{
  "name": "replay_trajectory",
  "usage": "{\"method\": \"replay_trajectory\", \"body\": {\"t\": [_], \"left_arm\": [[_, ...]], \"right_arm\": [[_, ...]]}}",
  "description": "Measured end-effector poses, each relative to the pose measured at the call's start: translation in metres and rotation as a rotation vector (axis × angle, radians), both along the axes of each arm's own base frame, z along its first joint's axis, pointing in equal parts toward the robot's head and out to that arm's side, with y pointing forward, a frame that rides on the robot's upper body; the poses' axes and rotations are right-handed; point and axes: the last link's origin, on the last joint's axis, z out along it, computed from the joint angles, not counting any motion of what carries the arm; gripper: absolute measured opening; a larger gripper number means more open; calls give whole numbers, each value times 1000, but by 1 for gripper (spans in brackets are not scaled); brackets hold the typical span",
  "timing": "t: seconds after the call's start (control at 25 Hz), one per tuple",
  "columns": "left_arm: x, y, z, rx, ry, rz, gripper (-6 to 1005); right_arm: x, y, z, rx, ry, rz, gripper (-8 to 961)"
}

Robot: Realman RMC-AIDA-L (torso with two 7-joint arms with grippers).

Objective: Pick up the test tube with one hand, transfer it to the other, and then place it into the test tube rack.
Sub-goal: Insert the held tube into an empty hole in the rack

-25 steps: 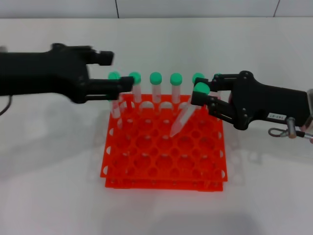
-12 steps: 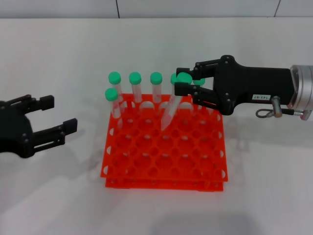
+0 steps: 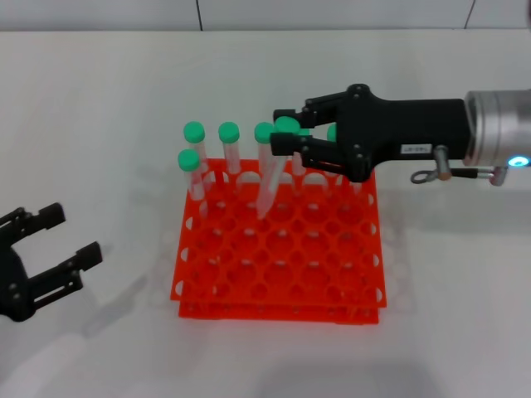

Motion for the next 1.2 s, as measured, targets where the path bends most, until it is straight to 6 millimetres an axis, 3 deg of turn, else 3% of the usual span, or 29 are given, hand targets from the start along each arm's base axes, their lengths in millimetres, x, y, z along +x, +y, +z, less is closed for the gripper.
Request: {"method": "replay_trajectory", "body": {"t": [0.2,0.4,0.84,1.2], "left_arm": [[-22,-11,-2,45,-37,33,744],[-31,-16,1,81,-69,48,744],[-35,-9,3,56,-74,74,744],[-35,4,-1,-23,-48,88,744]], "right_arm": [[-9,10,-8,25,-34,-3,256],[-16,17,-9,50,-28,-20,256],[-30,21,-30,63,-52,-36,256],[-33,19,-36,94,-43,-6,257]]}}
